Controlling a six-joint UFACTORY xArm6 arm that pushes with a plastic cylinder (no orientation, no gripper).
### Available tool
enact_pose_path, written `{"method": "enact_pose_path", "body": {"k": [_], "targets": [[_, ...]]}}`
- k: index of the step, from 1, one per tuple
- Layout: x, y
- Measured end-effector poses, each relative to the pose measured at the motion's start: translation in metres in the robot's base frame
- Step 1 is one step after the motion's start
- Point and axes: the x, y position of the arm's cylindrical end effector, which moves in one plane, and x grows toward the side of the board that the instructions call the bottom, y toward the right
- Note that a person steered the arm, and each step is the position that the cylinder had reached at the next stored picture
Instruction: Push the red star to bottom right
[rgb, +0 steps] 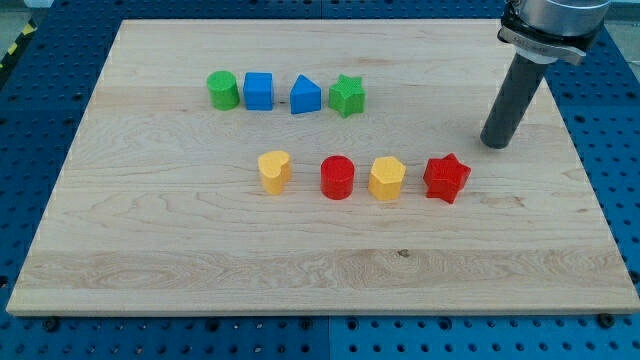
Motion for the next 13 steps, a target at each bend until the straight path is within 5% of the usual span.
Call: {"method": "enact_pose_path", "body": {"k": [1, 3, 6, 9, 11, 13], "targets": [[0.0, 0.0], [0.013, -0.102], [0.069, -0.064], [0.125, -0.091], [0.114, -0.088], [0.15, -0.08]]}}
